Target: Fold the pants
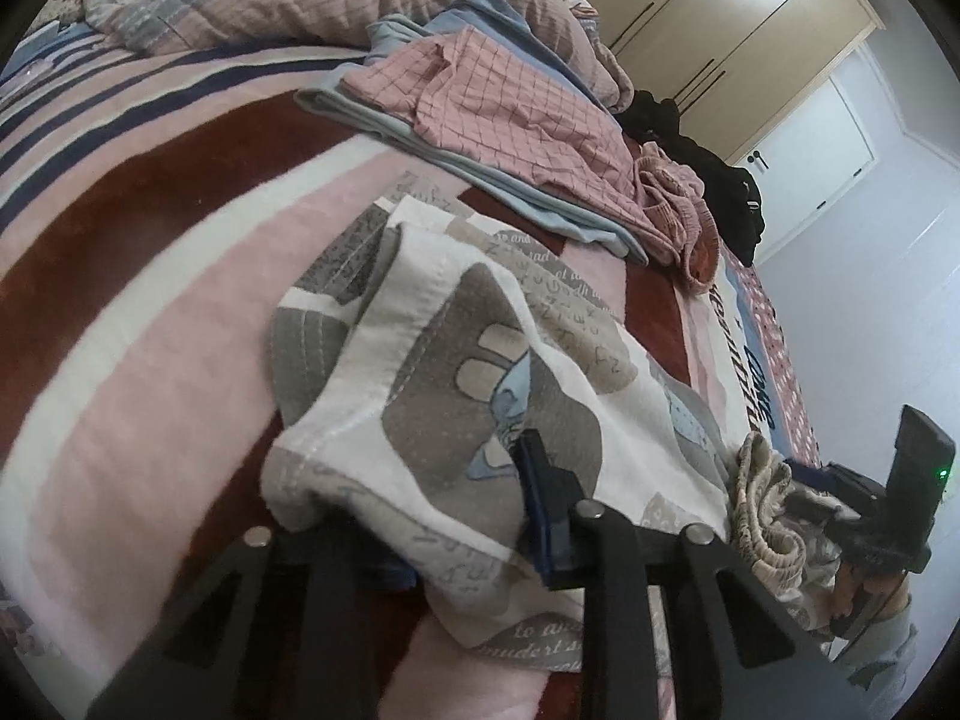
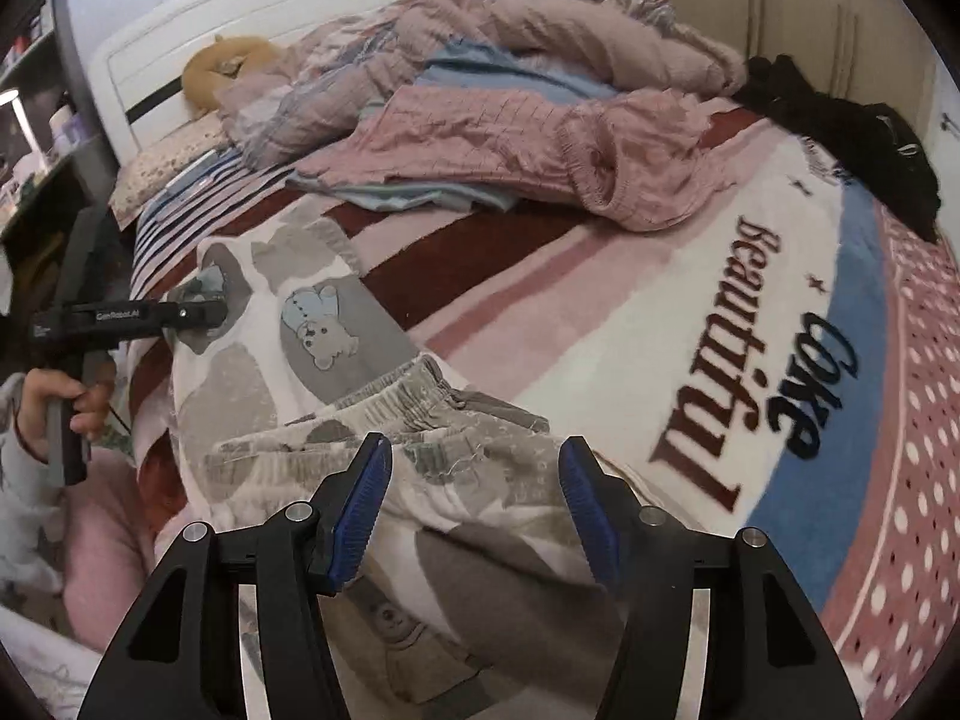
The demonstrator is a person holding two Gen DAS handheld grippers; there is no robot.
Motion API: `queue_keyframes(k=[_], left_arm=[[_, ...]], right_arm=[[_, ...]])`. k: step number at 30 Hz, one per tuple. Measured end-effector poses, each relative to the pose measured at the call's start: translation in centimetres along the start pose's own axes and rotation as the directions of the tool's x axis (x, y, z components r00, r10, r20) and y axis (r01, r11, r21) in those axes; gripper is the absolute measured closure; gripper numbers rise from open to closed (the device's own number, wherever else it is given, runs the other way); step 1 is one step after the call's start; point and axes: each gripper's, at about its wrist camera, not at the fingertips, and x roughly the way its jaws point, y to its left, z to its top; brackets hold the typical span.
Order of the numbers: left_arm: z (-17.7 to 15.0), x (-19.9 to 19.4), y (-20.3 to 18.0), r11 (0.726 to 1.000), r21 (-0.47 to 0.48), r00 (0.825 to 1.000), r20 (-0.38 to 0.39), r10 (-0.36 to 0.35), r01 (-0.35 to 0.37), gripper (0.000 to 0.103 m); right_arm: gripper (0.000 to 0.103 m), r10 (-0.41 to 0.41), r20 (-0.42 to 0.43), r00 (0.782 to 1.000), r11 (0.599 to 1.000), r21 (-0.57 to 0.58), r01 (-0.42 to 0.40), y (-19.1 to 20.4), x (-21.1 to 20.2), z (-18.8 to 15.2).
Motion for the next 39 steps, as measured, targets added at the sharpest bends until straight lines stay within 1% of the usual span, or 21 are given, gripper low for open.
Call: queue_keyframes(k=[2, 3, 5, 7, 9, 12, 15, 17, 20, 22, 23, 25, 28, 30, 32, 33, 34, 35, 36, 37, 39], left_arm=[[0.1, -0.1, 0.0, 1.0, 0.002, 1.0, 0.01, -0.007, 0.007, 0.086], [0.1, -0.2, -0.1, 1.0, 0.005, 1.0, 0.016, -0.01, 0.01, 0.088], [0.1, -0.6, -0.3, 1.0, 0.015, 0.999, 0.038, -0.015, 0.014, 0.09], [0.1, -1.0, -0.6, 0.999, 0.031, 0.998, 0.056, -0.012, 0.01, 0.09], [0.2, -1.3, -1.0, 0.999, 0.043, 0.998, 0.062, -0.01, 0.008, 0.09], [0.3, -1.6, -1.3, 0.998, 0.058, 0.998, 0.065, -0.007, 0.003, 0.09], [0.2, -1.6, -1.4, 0.998, 0.063, 0.998, 0.063, -0.002, -0.002, 0.09], [0.2, -1.6, -1.5, 0.998, 0.068, 0.998, 0.057, 0.002, -0.006, 0.09], [0.1, -1.7, -1.5, 0.997, 0.081, 0.999, 0.052, 0.0, -0.004, 0.09], [0.1, -2.0, -1.5, 0.996, 0.085, 0.998, 0.054, -0.009, 0.004, 0.09], [0.1, -2.1, -1.5, 0.996, 0.085, 0.998, 0.056, -0.014, 0.009, 0.09], [0.2, -2.2, -1.8, 0.995, 0.095, 0.998, 0.064, -0.016, 0.009, 0.09], [0.4, -2.6, -2.4, 0.994, 0.109, 0.996, 0.089, -0.027, 0.018, 0.09], [0.5, -2.9, -2.5, 0.995, 0.099, 0.994, 0.098, -0.038, 0.029, 0.092], [0.7, -3.6, -3.0, 0.994, 0.101, 0.992, 0.118, -0.047, 0.035, 0.092], [0.8, -4.0, -3.4, 0.993, 0.111, 0.99, 0.129, -0.048, 0.034, 0.093], [0.9, -4.5, -3.8, 0.992, 0.124, 0.989, 0.14, -0.049, 0.032, 0.093], [1.0, -4.8, -4.3, 0.99, 0.137, 0.988, 0.148, -0.05, 0.029, 0.093], [1.1, -5.2, -4.7, 0.988, 0.151, 0.987, 0.155, -0.05, 0.026, 0.093], [1.3, -5.7, -5.4, 0.986, 0.166, 0.985, 0.164, -0.051, 0.023, 0.093], [1.6, -6.4, -7.2, 0.979, 0.199, 0.982, 0.178, -0.071, 0.035, 0.093]], right_arm=[[0.055, 0.022, -0.061, 0.998, 0.999, -0.042, -0.025, 0.6, 1.1, -0.1], [0.055, 0.003, -0.099, 0.995, 0.997, -0.081, -0.011, 1.1, 1.9, -0.2], [0.058, -0.024, -0.102, 0.994, 0.993, -0.116, 0.013, 1.7, 2.4, -0.2], [0.098, -0.024, -0.067, 0.997, 0.991, -0.132, 0.015, 2.2, 2.2, 0.1], [0.098, -0.078, -0.008, 0.997, 0.984, -0.161, 0.076, 3.0, 1.8, 0.6], [0.098, -0.104, 0.067, 0.992, 0.982, -0.149, 0.113, 3.6, 1.4, 1.8], [0.098, -0.114, 0.09, 0.989, 0.986, -0.113, 0.124, 3.7, 2.5, 3.0], [0.098, -0.14, 0.07, 0.988, 0.985, -0.088, 0.146, 3.6, 3.9, 3.5], [0.086, -0.176, 0.04, 0.984, 0.983, -0.055, 0.178, 3.5, 4.6, 3.7], [0.052, -0.176, 0.082, 0.981, 0.984, 0.0, 0.176, 3.4, 2.3, 3.1], [0.047, -0.16, 0.113, 0.981, 0.987, 0.02, 0.159, 3.6, 0.9, 2.6], [0.046, -0.102, 0.156, 0.982, 0.995, 0.031, 0.098, 4.5, -1.4, 1.1], [0.043, -0.037, 0.162, 0.986, 0.999, 0.003, 0.037, 6.5, -2.9, -1.5], [0.035, -0.026, 0.148, 0.989, 1.0, -0.012, 0.028, 7.6, -2.2, -3.0], [0.036, -0.059, 0.135, 0.989, 0.997, -0.031, 0.064, 8.4, -0.6, -4.2], [0.063, -0.077, 0.154, 0.985, 0.996, -0.039, 0.083, 8.7, 0.0, -4.7], [0.1, -0.086, 0.161, 0.983, 0.995, -0.035, 0.093, 8.9, 0.4, -5.0], [0.099, -0.08, 0.17, 0.982, 0.996, -0.026, 0.085, 8.8, 0.4, -5.3], [0.1, -0.028, 0.189, 0.982, 0.999, -0.026, 0.033, 8.9, 0.1, -5.8], [0.1, 0.036, 0.179, 0.983, 0.999, -0.037, -0.03, 9.0, -0.2, -6.2], [0.1, 0.095, 0.146, 0.985, 0.994, -0.063, -0.086, 9.3, -0.4, -7.2]])
